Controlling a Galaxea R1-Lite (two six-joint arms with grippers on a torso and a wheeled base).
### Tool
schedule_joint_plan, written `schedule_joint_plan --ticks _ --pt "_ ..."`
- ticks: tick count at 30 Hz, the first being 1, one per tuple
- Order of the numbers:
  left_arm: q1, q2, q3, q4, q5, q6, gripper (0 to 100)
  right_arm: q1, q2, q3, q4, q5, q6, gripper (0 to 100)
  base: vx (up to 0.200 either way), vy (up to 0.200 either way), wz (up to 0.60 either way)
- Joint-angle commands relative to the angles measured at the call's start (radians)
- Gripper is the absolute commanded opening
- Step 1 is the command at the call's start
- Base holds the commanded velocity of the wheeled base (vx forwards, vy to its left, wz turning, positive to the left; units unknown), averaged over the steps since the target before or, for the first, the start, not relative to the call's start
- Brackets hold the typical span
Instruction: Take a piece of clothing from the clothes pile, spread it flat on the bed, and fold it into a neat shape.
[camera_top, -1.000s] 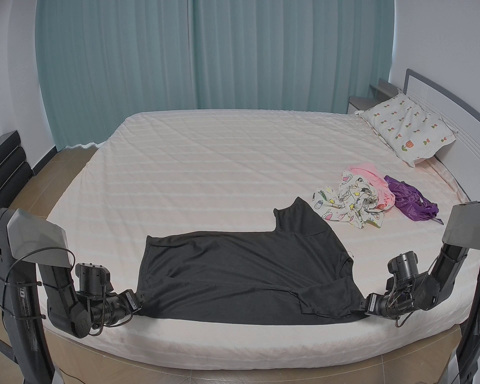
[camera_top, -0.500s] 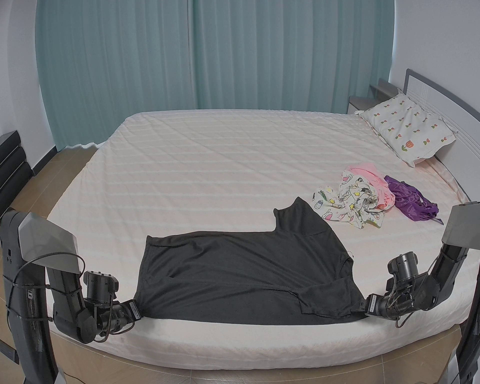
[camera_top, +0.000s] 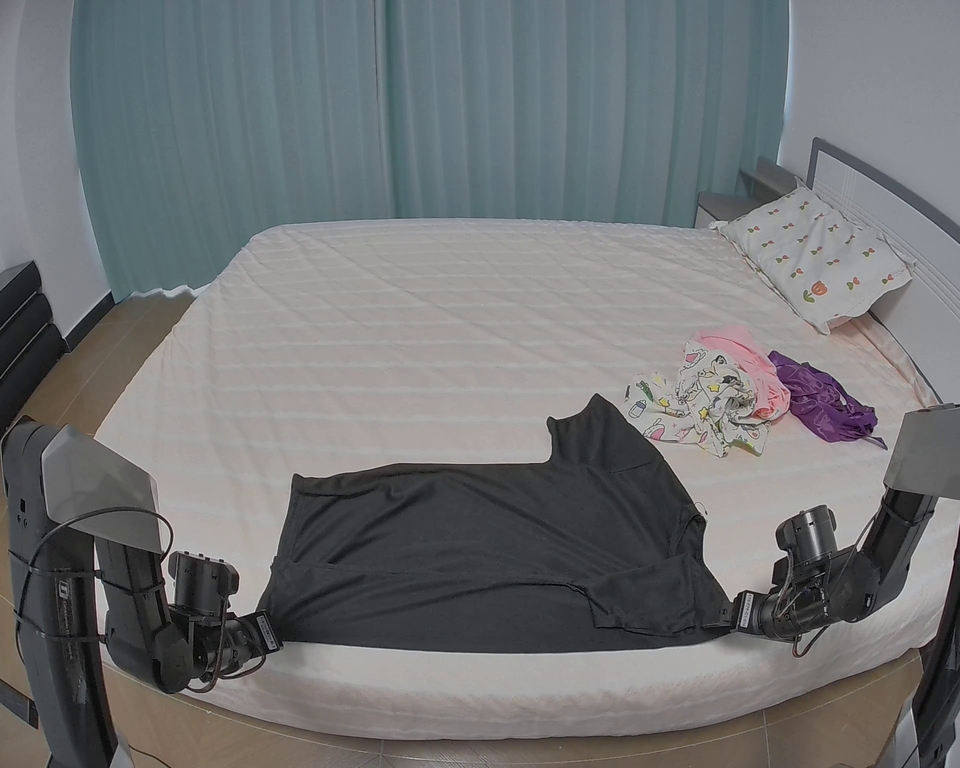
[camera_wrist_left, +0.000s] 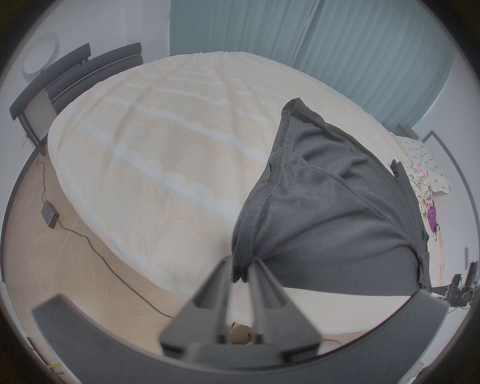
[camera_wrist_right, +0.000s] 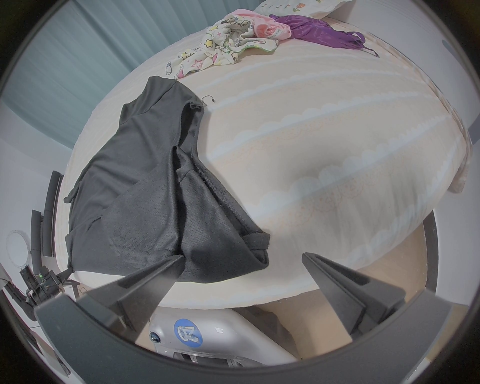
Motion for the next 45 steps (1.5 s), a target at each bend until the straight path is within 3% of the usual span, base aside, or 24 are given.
schedule_joint_plan --ticks 1,12,17,22,26,33,37,43,44,45 --pt "-0.001 0.005 0.003 0.0 0.0 0.0 100 0.0 0.001 0.0 0.0 -0.001 -0.002 100 0.0 0.0 0.0" --pt "0.039 -0.06 -0.011 -0.011 -0.013 -0.006 100 -0.012 -0.04 0.005 -0.003 -0.006 -0.012 100 0.0 0.0 0.0" --pt "0.084 -0.158 -0.028 0.0 -0.061 -0.014 100 -0.076 -0.131 -0.01 -0.003 0.005 -0.012 100 0.0 0.0 0.0" --pt "0.087 -0.16 -0.109 0.008 -0.101 -0.015 100 -0.093 -0.149 -0.027 -0.006 0.117 -0.003 100 0.0 0.0 0.0" --pt "0.081 -0.112 -0.178 0.058 -0.105 -0.014 100 -0.089 -0.134 -0.035 -0.009 0.138 -0.005 100 0.0 0.0 0.0" --pt "0.064 -0.06 -0.298 0.121 -0.244 -0.014 100 -0.066 -0.054 0.01 -0.198 0.138 -0.011 100 0.0 0.0 0.0" --pt "0.048 -0.02 -0.338 0.141 -0.247 -0.005 100 -0.063 -0.02 0.028 -0.287 0.137 -0.008 100 0.0 0.0 0.0" --pt "0.038 0.014 -0.354 0.14 -0.239 0.003 100 -0.058 -0.014 0.029 -0.304 0.137 -0.003 100 0.0 0.0 0.0" --pt "0.039 0.017 -0.354 0.141 -0.236 0.008 0 -0.058 -0.014 0.026 -0.305 0.137 -0.003 100 0.0 0.0 0.0" --pt "0.039 0.017 -0.354 0.141 -0.236 0.009 0 -0.058 -0.014 0.026 -0.305 0.137 -0.003 100 0.0 0.0 0.0"
